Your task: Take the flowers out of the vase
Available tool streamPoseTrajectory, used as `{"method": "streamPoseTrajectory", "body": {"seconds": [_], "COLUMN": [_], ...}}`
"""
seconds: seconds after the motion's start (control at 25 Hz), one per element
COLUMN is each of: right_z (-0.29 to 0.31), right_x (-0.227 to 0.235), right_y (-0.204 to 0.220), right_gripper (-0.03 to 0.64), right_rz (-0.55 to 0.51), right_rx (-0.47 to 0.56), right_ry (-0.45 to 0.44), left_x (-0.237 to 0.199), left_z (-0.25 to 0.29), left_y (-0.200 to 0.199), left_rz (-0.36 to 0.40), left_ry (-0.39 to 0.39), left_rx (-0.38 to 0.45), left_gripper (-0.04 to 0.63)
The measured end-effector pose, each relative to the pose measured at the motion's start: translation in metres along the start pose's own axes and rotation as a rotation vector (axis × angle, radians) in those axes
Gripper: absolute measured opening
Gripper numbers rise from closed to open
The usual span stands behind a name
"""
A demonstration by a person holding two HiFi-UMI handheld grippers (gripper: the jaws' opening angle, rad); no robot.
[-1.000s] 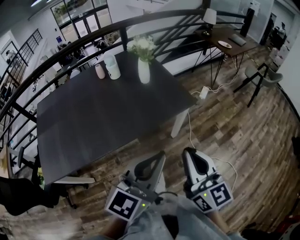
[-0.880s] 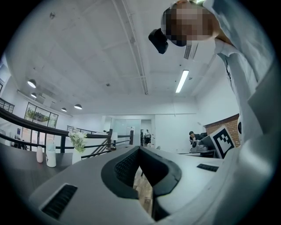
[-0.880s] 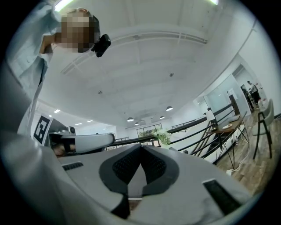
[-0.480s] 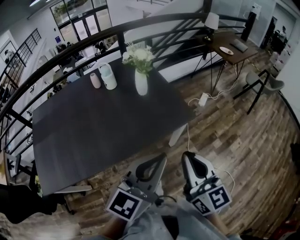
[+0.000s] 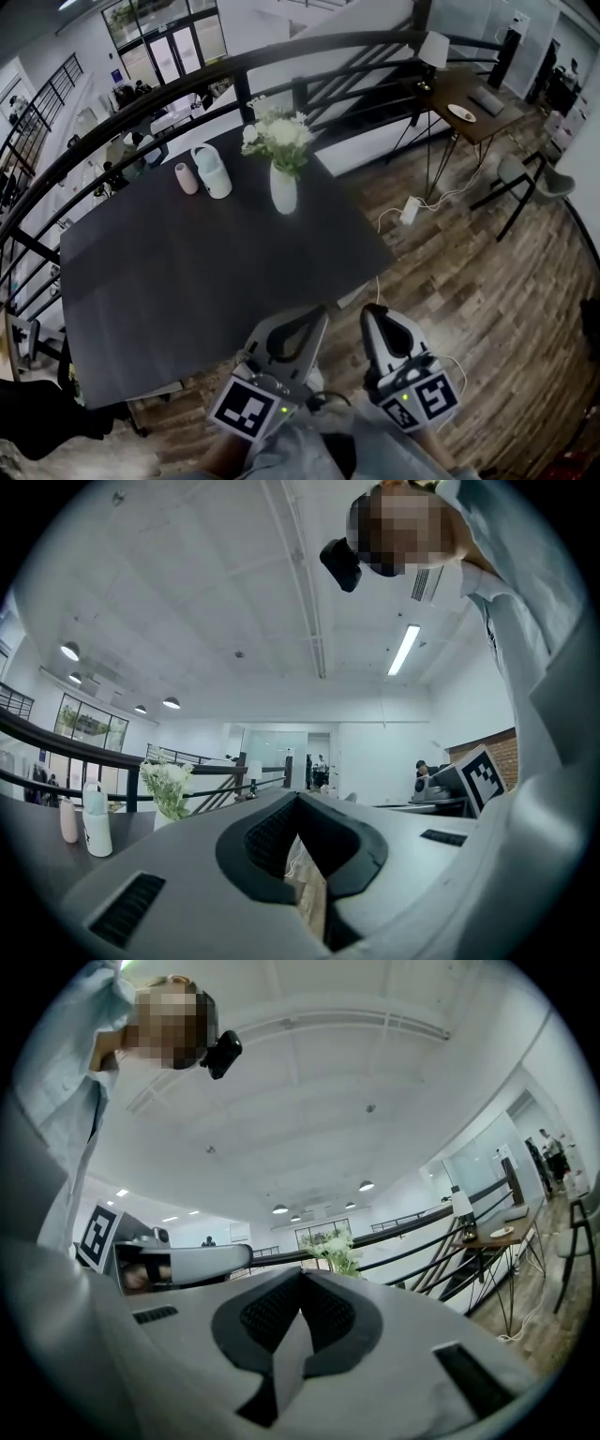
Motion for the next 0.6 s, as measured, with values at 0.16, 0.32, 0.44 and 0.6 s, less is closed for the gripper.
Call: {"method": "streamPoseTrajectory", "body": {"seconds": [0.16,0.32,0.44,0.6], "right_z": [0.032,0.069,0.092,0.114], "right_x": [0.011,0.02,0.028,0.029], "right_y": [-0.004,-0.01,-0.008,-0.008], "right_gripper": [0.002,0.002,0.002,0.002], "right_rz": [-0.001,-0.002,-0.004,0.003], "right_rx": [0.005,0.008,0.009,0.003], "right_ry": [-0.011,-0.027,-0.034,-0.048], "left_x": [-0.028,-0.061,-0.08,-0.099], "left_z": [0.016,0.03,0.037,0.037], "left_y": [-0.003,-0.006,-0.006,-0.005], "left_rz": [0.009,-0.002,0.0,-0.001], "left_ry": [-0.012,-0.033,-0.047,-0.067], "left_rx": [0.007,0.007,0.013,0.012], "left_gripper": [0.0,0.0,0.0,0.0]}}
Point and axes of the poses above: the fingertips, and each gripper's own axes: z forward along the fingers, x to its right, y out of its underside, the point moved 8 cm from there along -z, backward along the fingers, and after that the axes turned 2 degrees about y, right-handed, at the moved point
